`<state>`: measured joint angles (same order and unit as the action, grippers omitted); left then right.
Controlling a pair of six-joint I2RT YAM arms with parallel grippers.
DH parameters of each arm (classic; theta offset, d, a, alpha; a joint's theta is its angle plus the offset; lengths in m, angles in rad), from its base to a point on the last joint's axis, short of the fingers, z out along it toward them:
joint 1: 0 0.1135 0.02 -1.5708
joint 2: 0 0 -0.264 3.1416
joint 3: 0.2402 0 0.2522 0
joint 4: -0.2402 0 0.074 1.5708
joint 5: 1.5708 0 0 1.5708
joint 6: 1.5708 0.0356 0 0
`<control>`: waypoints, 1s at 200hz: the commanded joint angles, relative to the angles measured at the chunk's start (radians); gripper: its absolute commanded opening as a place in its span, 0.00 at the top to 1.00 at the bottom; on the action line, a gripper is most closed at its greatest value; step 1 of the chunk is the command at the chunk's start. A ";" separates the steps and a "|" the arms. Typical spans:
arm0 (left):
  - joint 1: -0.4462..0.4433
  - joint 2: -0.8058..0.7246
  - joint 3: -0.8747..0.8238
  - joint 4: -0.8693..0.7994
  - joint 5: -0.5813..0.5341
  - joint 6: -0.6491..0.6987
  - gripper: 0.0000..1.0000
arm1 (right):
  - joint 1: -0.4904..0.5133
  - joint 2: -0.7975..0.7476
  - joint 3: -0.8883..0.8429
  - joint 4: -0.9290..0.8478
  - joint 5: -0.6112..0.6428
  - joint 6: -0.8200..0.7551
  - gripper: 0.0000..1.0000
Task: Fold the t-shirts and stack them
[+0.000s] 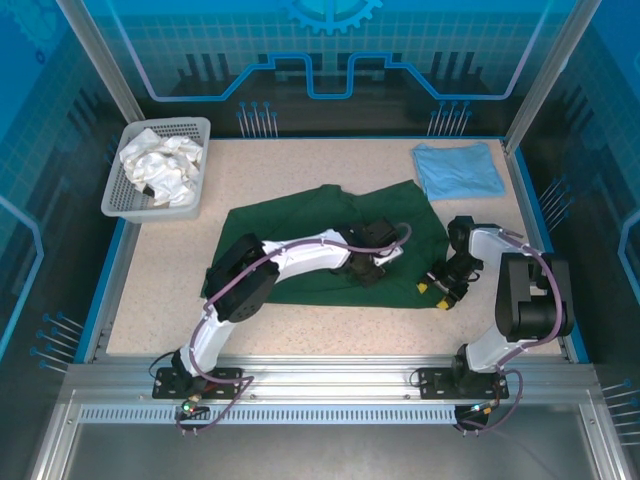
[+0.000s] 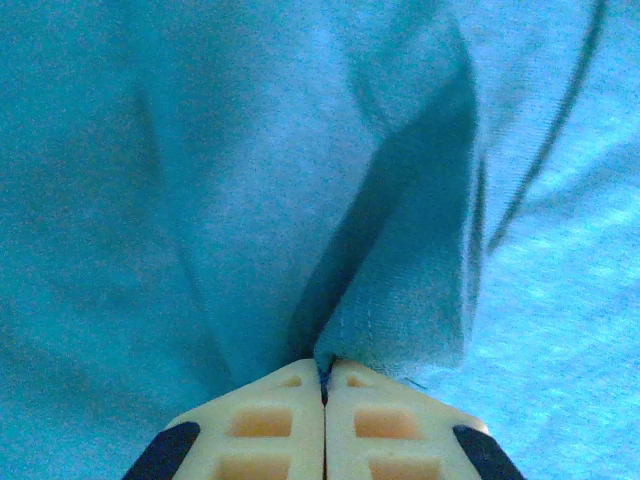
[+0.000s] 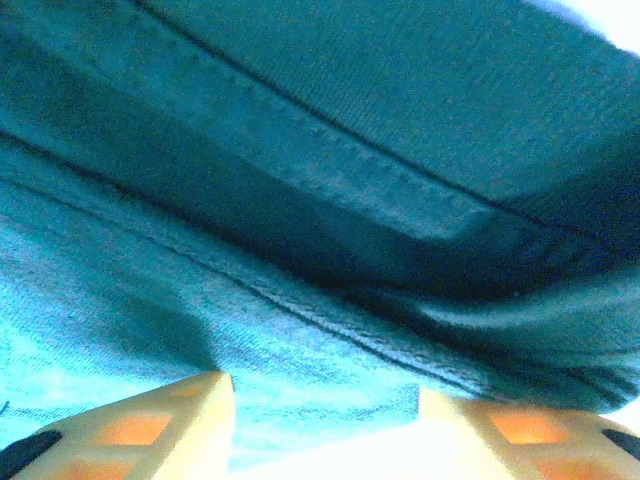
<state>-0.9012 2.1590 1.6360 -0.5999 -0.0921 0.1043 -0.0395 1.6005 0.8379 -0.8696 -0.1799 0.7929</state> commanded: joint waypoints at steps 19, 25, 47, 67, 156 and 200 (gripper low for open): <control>0.098 -0.041 0.005 0.013 0.139 -0.122 0.84 | -0.010 0.054 -0.003 -0.019 0.036 0.013 0.47; 0.119 -0.040 0.004 0.018 0.155 -0.155 0.83 | -0.009 0.058 -0.002 -0.017 0.036 0.014 0.47; 0.205 -0.040 0.008 0.012 0.169 -0.292 0.74 | -0.010 0.059 -0.006 -0.014 0.037 0.017 0.47; 0.280 -0.050 0.016 -0.013 0.158 -0.393 0.69 | -0.010 0.056 -0.003 -0.014 0.036 0.013 0.47; 0.167 -0.192 -0.086 0.001 0.497 -0.009 0.30 | -0.009 0.055 0.007 -0.004 0.024 0.007 0.46; 0.136 -0.136 -0.031 -0.016 0.478 -0.003 0.30 | -0.010 0.067 0.013 -0.005 0.023 -0.004 0.46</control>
<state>-0.7822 1.9926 1.5673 -0.5701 0.3759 0.0315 -0.0395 1.6260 0.8555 -0.8818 -0.1753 0.7959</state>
